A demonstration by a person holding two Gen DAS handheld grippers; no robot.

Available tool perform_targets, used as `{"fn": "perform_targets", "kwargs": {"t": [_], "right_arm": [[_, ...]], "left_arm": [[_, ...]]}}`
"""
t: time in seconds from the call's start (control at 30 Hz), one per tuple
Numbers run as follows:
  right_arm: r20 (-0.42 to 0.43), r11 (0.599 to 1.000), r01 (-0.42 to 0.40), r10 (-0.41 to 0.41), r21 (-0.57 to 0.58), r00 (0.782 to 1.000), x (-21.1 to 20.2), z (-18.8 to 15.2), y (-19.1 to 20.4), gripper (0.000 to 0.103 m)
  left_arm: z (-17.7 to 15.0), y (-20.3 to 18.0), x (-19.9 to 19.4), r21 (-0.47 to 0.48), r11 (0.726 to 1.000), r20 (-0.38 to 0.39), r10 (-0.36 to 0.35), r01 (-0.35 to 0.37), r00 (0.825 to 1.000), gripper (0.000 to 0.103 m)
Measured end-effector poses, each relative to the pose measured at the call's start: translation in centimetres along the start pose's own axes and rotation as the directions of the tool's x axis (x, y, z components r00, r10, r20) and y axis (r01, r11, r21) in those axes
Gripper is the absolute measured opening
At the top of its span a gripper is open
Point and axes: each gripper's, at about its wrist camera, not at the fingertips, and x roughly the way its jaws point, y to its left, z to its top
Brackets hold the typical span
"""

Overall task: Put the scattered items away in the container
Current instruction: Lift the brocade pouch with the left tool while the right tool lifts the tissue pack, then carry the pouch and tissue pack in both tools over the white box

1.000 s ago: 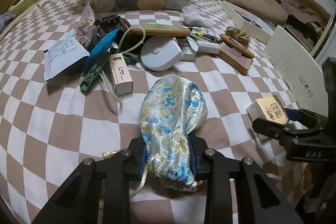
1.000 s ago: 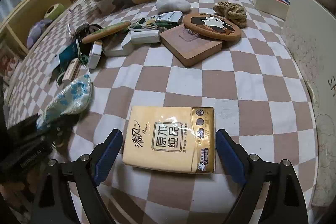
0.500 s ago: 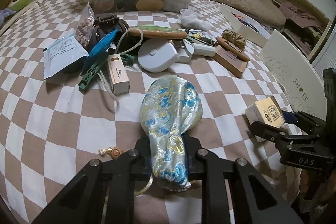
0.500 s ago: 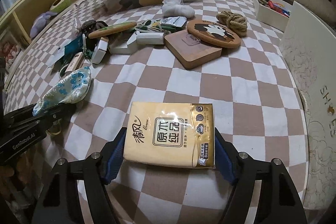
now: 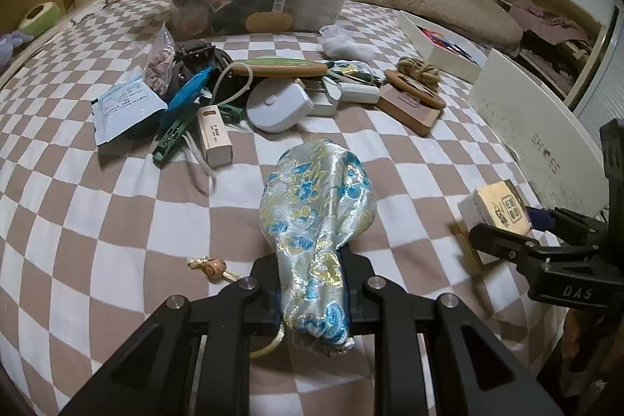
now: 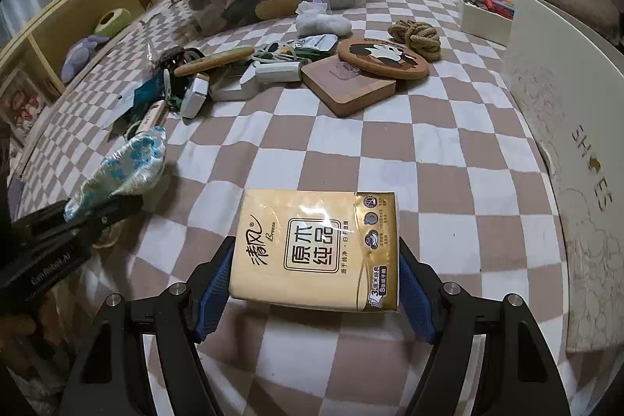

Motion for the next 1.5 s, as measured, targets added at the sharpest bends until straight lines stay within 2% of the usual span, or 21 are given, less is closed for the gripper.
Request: {"fn": "perform_targets", "kwargs": {"t": [0.2, 0.4, 0.57, 1.07, 1.37, 1.5], "right_arm": [[0.016, 1.0, 0.011, -0.012, 0.015, 1.0, -0.9, -0.8, 0.0, 0.076], [0.024, 1.0, 0.018, -0.018, 0.021, 1.0, -1.6, -1.6, 0.2, 0.076], [0.034, 0.999, 0.022, -0.023, 0.027, 0.999, -2.3, -2.2, 0.4, 0.076], [0.057, 0.999, 0.026, -0.029, 0.039, 0.998, -5.8, -2.7, 0.3, 0.076], [0.14, 0.998, 0.058, -0.06, 0.021, 0.988, -10.3, -1.5, -0.8, 0.076], [0.174, 0.999, 0.033, -0.037, 0.029, 0.984, -12.3, -0.9, -1.7, 0.076]], "left_arm": [[-1.0, -1.1, -1.0, 0.002, 1.0, 0.031, -0.001, 0.001, 1.0, 0.021], [-2.1, -2.1, -1.2, 0.009, 1.0, 0.029, -0.002, 0.002, 1.0, 0.021], [-2.3, -2.5, -2.1, -0.005, 0.999, 0.039, -0.033, 0.034, 0.999, 0.021], [-1.0, -5.4, -5.8, 0.042, 0.999, 0.098, -0.009, 0.005, 0.995, 0.021], [1.4, -8.4, -9.0, 0.082, 0.996, 0.166, -0.05, 0.037, 0.985, 0.021], [2.4, -10.0, -10.2, 0.106, 0.993, 0.193, -0.076, 0.056, 0.978, 0.021]]}}
